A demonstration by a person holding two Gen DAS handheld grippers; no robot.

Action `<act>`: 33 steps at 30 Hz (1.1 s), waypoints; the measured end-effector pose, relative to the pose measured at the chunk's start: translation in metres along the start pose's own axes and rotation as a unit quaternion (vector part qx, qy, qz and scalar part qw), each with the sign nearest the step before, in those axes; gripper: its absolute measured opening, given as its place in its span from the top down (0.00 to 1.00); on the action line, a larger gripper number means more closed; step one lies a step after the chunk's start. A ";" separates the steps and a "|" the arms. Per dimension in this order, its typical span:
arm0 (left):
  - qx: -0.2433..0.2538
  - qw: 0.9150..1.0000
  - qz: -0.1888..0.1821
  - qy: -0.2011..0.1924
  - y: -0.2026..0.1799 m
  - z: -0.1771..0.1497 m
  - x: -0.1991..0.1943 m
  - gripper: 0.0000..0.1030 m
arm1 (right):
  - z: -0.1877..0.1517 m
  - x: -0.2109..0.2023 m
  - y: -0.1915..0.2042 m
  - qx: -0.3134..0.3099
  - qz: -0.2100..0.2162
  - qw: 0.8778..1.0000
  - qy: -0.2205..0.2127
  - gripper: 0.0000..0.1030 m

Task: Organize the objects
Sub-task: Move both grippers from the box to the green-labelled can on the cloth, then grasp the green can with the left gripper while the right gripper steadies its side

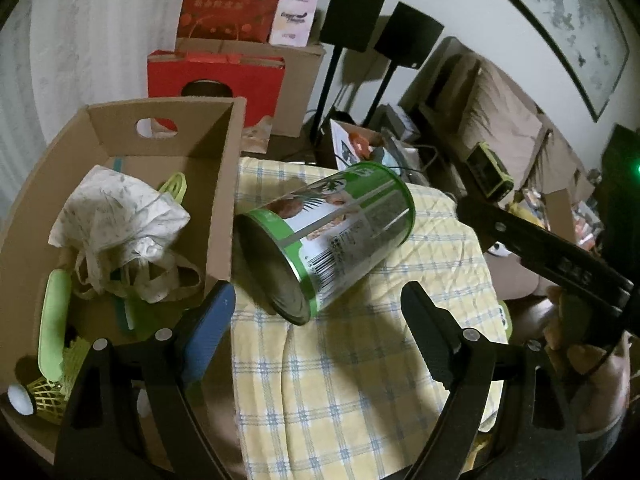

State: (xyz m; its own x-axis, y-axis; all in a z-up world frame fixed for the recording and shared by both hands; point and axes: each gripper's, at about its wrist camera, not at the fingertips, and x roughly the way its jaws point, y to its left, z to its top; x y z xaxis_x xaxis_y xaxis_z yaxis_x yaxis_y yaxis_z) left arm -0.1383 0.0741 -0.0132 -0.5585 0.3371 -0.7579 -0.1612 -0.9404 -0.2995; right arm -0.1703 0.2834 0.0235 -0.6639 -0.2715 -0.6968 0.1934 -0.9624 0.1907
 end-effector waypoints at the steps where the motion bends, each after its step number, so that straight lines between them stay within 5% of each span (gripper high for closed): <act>1: 0.000 1.000 -0.001 0.001 -0.001 0.000 0.002 0.25 | 0.002 0.005 0.001 -0.001 0.004 1.000 0.004 0.24; 12: 0.005 1.000 0.007 0.007 -0.004 0.005 0.023 0.36 | 0.016 0.044 0.004 -0.004 0.032 0.999 0.018 0.43; 33: -0.005 1.000 -0.005 0.027 -0.006 0.010 0.043 0.49 | 0.011 0.071 -0.005 0.016 0.073 0.996 0.052 0.53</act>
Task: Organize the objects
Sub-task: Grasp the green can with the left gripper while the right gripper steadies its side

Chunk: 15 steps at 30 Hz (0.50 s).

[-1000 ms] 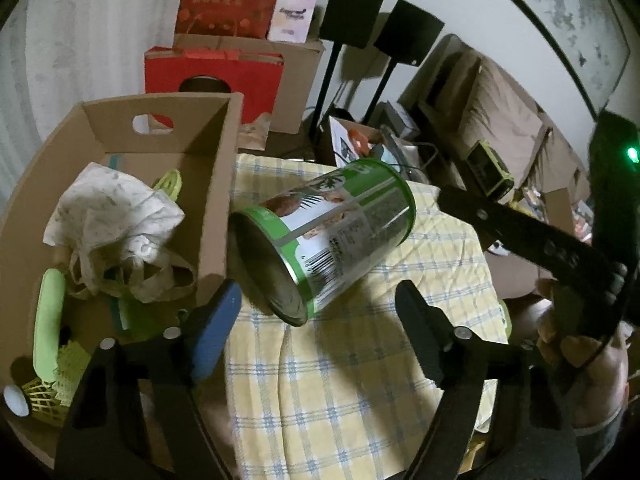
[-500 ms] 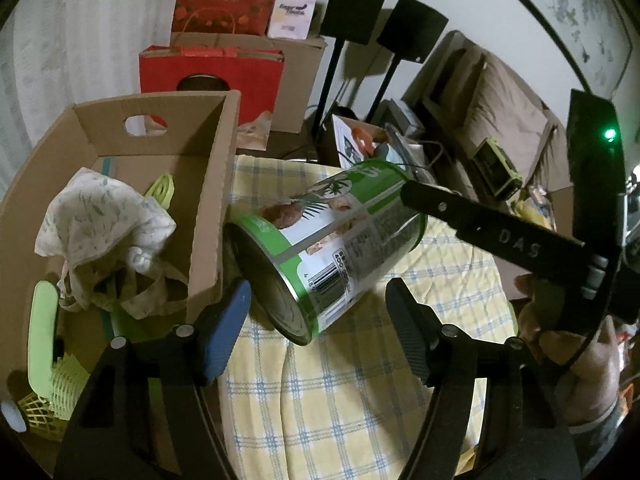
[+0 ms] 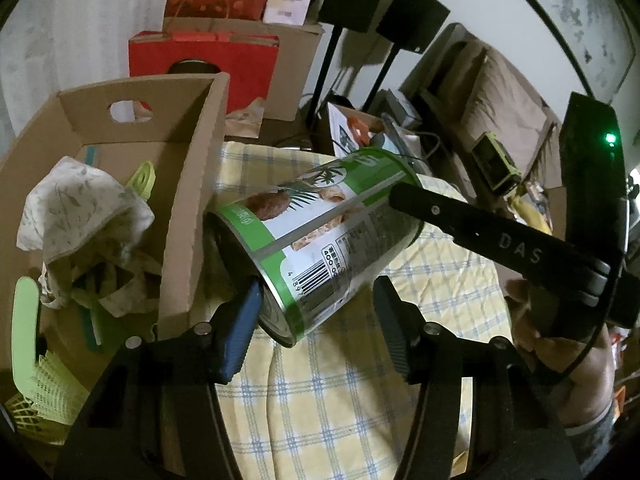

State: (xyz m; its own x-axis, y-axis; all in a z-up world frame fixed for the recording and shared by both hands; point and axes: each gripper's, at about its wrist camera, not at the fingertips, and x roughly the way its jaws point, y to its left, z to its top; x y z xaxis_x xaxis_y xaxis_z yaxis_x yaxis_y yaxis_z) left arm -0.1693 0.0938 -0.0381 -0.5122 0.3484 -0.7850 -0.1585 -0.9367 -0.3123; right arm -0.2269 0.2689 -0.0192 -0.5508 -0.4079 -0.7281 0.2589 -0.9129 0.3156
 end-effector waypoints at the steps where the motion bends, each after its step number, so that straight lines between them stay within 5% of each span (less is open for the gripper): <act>1: 0.000 1.000 0.000 0.000 0.000 0.000 0.000 0.49 | 0.000 0.000 0.000 -0.002 0.000 1.000 0.002 0.53; 15: 0.017 0.999 -0.018 -0.035 -0.010 0.004 -0.033 0.49 | -0.006 -0.051 0.019 -0.033 -0.026 0.999 -0.026 0.60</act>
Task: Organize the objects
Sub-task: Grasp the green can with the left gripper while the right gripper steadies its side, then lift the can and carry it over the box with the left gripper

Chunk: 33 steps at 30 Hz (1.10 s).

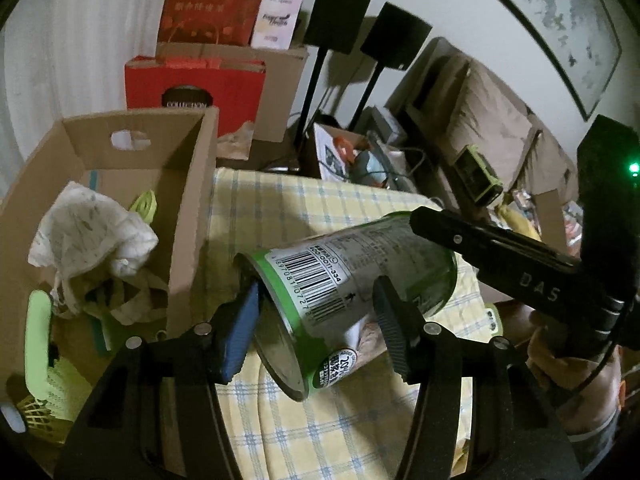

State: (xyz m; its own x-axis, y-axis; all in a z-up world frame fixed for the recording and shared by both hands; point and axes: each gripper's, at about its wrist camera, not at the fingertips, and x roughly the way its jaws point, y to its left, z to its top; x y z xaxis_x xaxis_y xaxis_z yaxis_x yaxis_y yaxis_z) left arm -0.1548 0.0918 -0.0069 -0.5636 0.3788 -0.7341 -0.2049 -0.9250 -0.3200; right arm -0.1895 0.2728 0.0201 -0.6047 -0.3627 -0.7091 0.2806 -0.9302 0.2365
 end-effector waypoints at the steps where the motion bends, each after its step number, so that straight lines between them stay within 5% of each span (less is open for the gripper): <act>1: 0.002 1.000 -0.001 -0.004 -0.001 0.001 -0.005 0.49 | 0.001 -0.005 0.002 -0.003 0.000 1.000 -0.004 0.60; 23: -0.035 0.997 -0.021 -0.065 0.045 0.064 -0.084 0.50 | 0.058 -0.058 0.085 -0.052 0.005 0.996 -0.075 0.61; 33: -0.021 0.996 0.020 -0.086 0.085 0.114 -0.108 0.50 | 0.096 -0.036 0.124 -0.065 0.024 0.994 -0.082 0.61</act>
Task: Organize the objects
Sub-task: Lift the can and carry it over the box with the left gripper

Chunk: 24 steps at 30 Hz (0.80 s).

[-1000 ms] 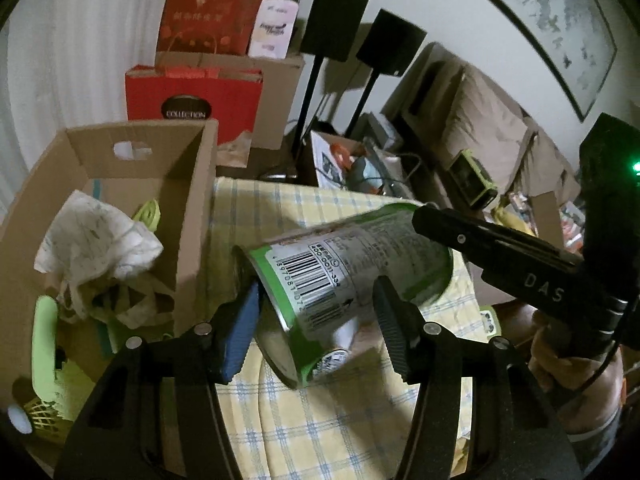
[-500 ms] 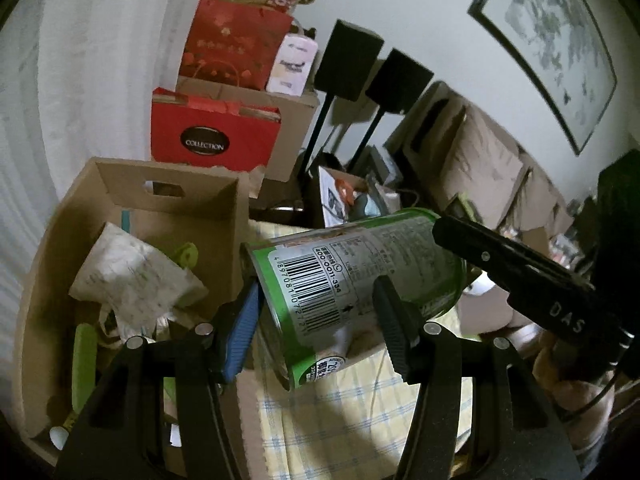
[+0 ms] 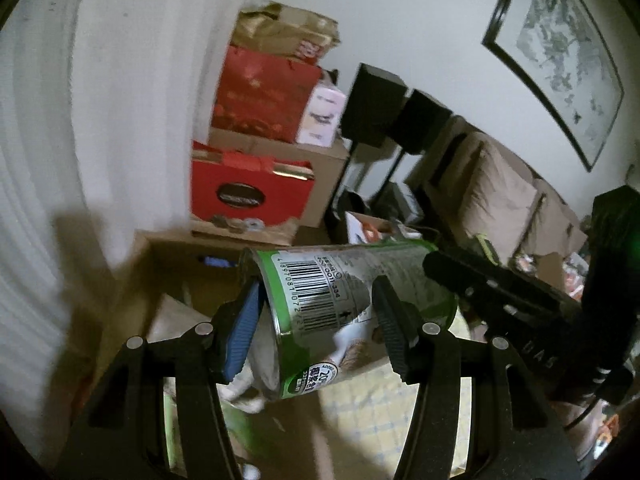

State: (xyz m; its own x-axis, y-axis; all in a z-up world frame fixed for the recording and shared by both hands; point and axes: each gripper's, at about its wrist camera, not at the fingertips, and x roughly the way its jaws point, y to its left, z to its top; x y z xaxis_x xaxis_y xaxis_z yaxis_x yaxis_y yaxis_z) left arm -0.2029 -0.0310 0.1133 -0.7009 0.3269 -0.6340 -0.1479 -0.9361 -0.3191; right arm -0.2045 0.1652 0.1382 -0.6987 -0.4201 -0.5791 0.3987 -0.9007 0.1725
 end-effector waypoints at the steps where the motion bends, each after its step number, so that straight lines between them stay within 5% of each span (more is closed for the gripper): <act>1: 0.000 1.000 0.005 -0.001 0.004 0.003 0.001 0.50 | 0.002 0.006 0.003 0.001 0.003 1.000 0.002 0.61; 14: -0.013 0.998 0.060 -0.003 0.091 0.027 0.044 0.50 | 0.011 0.112 0.039 0.017 0.055 0.997 0.041 0.61; 24: -0.020 0.995 0.074 0.056 0.120 0.006 0.106 0.50 | -0.011 0.171 0.036 0.017 0.036 0.995 0.087 0.61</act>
State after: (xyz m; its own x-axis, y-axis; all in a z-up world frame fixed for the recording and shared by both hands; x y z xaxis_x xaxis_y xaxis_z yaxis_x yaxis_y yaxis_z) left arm -0.2990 -0.1095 0.0115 -0.6298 0.1996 -0.7507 -0.0181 -0.9699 -0.2427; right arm -0.3034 0.0625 0.0370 -0.5543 -0.4607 -0.6932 0.4218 -0.8735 0.2432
